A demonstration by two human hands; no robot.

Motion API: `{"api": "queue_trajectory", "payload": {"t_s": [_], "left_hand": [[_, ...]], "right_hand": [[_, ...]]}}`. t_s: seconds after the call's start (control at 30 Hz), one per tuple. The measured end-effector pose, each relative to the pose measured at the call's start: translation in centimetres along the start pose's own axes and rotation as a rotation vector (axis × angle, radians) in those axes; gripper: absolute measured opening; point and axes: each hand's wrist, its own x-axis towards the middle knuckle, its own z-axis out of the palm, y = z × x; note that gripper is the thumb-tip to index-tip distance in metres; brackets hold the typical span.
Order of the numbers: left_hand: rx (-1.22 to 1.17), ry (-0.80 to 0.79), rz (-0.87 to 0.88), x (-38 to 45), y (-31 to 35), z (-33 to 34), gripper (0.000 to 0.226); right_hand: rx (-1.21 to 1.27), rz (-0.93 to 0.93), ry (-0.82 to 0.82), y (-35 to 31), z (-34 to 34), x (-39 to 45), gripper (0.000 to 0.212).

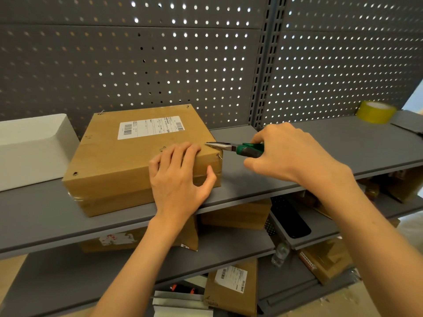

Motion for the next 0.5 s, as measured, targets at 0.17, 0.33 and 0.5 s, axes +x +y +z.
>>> {"api": "queue_trajectory", "payload": {"t_s": [0.17,0.33,0.5], "left_hand": [[0.003,0.001,-0.002,-0.1,0.01,0.09,0.04],[0.003,-0.001,-0.011,-0.11,-0.04,0.07,0.04],[-0.002,0.001,-0.007,-0.06,-0.01,0.1,0.04]], "right_hand": [[0.003,0.019,0.005,-0.06,0.26,0.12,0.032],[0.038,0.033,0.013,-0.34,0.69,0.36,0.029],[0.073,0.037,0.022,-0.46,0.87,0.67,0.027]]}}
